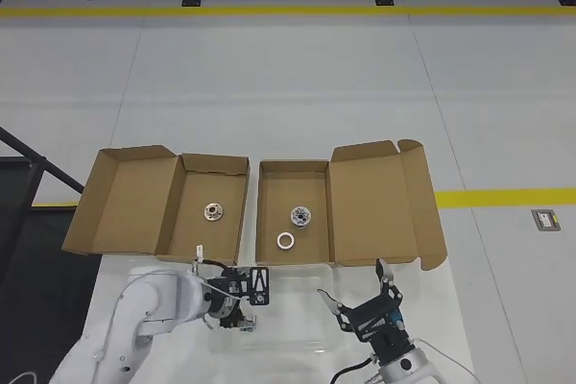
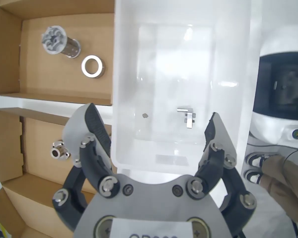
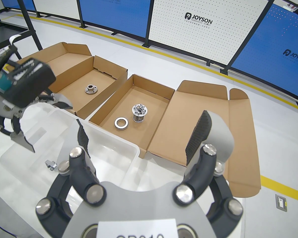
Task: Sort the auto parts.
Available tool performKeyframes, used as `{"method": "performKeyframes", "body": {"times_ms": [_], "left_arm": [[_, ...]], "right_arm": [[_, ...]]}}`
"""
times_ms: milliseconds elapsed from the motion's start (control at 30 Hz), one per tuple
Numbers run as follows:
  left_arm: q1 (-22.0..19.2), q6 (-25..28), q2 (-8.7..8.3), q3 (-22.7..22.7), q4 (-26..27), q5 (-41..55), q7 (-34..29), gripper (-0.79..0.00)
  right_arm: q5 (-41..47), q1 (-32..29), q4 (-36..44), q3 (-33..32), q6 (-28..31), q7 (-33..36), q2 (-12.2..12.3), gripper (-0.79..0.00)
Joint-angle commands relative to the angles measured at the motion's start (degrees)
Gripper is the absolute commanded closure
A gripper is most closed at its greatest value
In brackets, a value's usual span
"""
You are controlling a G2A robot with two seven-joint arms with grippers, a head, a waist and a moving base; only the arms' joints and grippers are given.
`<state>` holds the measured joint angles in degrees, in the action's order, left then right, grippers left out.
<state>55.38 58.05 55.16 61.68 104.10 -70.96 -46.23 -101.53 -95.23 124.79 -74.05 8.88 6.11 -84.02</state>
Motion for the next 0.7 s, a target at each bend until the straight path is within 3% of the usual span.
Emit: {"method": "performKeyframes", "body": {"times_ms": [0, 167, 200, 267, 667], "left_arm": [[0.1, -0.1, -0.69, -2.3, 0.5, -2.7, -0.1, -0.785], [-1.2, -0.1, -2.24, -6.2, -1.7, -2.6, -0.1, -0.785], [-1.8, -0.1, -2.46, -6.9, -2.5, -2.6, -0.1, -0.708], [-2.8, -0.1, -2.75, -8.2, -3.9, -3.1, -0.1, -0.674], [-7.4, -0.1, -2.30, -16.2, -9.9, -2.3, -0.1, -0.613]], "right_arm": [[0.0, 0.0, 0.0, 0.0, 0.0, 0.0, 0.0, -0.785], [0.0, 0.0, 0.0, 0.0, 0.0, 0.0, 0.0, -0.785], [0.0, 0.0, 0.0, 0.0, 0.0, 0.0, 0.0, -0.785], [0.0, 0.0, 0.0, 0.0, 0.0, 0.0, 0.0, -0.785], [0.0, 0.0, 0.0, 0.0, 0.0, 0.0, 0.0, -0.785]]}}
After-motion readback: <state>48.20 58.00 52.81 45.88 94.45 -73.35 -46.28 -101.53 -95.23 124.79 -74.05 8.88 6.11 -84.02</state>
